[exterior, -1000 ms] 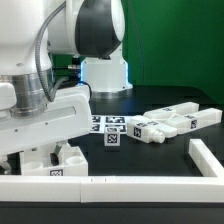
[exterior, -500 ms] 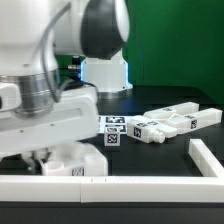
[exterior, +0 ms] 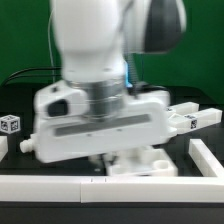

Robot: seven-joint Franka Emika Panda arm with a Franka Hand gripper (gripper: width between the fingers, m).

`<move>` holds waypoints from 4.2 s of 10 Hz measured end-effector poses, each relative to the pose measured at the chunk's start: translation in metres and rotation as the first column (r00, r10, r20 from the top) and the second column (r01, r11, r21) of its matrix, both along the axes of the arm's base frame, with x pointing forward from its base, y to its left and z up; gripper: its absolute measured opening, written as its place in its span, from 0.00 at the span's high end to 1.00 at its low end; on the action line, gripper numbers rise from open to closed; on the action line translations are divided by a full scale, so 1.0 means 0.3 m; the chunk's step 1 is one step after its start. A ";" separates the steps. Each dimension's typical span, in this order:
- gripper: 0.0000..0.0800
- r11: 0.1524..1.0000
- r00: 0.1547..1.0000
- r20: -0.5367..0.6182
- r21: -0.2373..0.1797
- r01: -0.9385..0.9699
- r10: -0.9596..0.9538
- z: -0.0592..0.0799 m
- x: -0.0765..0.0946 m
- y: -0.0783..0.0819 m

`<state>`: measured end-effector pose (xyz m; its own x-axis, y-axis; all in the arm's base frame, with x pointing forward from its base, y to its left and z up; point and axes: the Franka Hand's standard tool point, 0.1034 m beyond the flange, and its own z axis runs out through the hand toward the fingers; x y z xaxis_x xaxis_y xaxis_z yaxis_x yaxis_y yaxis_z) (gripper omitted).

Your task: Assemble chair

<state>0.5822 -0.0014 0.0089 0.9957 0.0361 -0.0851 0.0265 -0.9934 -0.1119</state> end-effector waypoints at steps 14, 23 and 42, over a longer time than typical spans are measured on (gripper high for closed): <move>0.63 0.996 0.997 0.053 -0.053 0.065 -0.062 -0.010 0.002 0.138; 0.19 0.996 0.996 -0.044 -0.032 0.078 -0.080 0.202 -0.026 0.148; 0.19 0.904 0.902 0.064 -0.057 -0.424 0.427 0.097 -0.468 0.248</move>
Offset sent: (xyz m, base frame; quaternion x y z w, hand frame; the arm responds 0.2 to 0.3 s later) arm 0.0000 0.0000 0.0000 0.0000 0.0000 0.0000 1.0000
